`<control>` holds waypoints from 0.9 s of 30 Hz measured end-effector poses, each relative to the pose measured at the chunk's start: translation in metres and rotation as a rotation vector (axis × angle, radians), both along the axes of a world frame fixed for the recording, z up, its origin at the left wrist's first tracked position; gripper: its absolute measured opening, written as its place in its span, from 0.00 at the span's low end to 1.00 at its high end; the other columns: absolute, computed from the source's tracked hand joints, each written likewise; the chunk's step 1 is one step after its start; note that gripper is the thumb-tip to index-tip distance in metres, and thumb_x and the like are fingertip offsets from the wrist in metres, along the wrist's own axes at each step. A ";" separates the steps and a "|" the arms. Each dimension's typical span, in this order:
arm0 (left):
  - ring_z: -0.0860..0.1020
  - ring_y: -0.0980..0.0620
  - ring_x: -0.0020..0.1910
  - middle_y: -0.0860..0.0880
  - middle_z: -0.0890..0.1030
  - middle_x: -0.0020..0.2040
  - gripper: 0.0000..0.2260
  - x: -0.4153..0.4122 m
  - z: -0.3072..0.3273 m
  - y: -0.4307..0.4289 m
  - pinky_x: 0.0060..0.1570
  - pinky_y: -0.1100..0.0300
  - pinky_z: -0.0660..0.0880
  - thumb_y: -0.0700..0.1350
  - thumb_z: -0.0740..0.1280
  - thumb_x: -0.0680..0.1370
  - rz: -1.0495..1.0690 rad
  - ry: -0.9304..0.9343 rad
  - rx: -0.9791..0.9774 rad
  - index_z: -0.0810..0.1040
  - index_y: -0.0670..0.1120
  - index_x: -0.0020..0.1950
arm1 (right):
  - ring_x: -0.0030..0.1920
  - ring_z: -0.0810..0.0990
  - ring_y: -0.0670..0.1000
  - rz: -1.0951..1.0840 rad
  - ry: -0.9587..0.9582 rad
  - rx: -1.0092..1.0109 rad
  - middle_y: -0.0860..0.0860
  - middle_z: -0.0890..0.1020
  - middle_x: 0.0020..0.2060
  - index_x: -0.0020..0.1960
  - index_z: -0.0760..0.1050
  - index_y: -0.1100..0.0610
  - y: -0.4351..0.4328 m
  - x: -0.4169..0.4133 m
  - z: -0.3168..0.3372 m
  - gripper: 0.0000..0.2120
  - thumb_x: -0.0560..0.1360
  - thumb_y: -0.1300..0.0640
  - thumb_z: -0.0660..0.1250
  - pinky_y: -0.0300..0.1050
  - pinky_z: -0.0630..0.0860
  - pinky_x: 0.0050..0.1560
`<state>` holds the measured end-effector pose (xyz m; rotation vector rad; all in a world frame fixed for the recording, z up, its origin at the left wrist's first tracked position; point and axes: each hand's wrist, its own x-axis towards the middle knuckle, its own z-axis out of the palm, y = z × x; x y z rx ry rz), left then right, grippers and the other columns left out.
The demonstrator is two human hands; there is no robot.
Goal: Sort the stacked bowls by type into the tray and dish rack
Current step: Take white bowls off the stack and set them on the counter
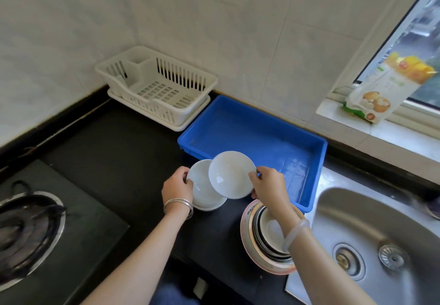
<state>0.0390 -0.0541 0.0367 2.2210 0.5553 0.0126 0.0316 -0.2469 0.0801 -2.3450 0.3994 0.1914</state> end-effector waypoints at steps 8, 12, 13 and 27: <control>0.77 0.53 0.44 0.54 0.78 0.43 0.09 0.019 0.008 0.028 0.46 0.53 0.80 0.38 0.67 0.72 0.028 0.067 -0.217 0.78 0.52 0.46 | 0.16 0.70 0.42 -0.030 -0.063 0.066 0.48 0.75 0.16 0.30 0.69 0.50 0.009 0.015 0.021 0.16 0.76 0.59 0.60 0.28 0.66 0.22; 0.76 0.58 0.38 0.57 0.76 0.39 0.11 0.038 0.021 0.063 0.28 0.65 0.74 0.36 0.68 0.72 0.086 0.044 -0.397 0.77 0.53 0.43 | 0.18 0.72 0.44 -0.013 -0.078 0.176 0.50 0.76 0.17 0.33 0.76 0.55 0.029 0.041 0.042 0.12 0.75 0.59 0.61 0.30 0.69 0.23; 0.76 0.58 0.38 0.56 0.76 0.39 0.11 0.043 0.025 0.074 0.27 0.65 0.74 0.35 0.68 0.72 0.110 0.035 -0.430 0.77 0.53 0.42 | 0.19 0.72 0.45 -0.002 -0.081 0.197 0.50 0.76 0.18 0.35 0.77 0.56 0.037 0.050 0.046 0.12 0.75 0.59 0.61 0.32 0.70 0.24; 0.78 0.47 0.44 0.47 0.77 0.46 0.10 0.113 -0.004 0.282 0.32 0.58 0.77 0.32 0.67 0.71 0.572 -0.004 -0.554 0.77 0.44 0.48 | 0.27 0.79 0.47 0.156 0.123 0.369 0.52 0.78 0.34 0.51 0.76 0.60 0.229 0.208 -0.020 0.05 0.77 0.62 0.62 0.35 0.74 0.22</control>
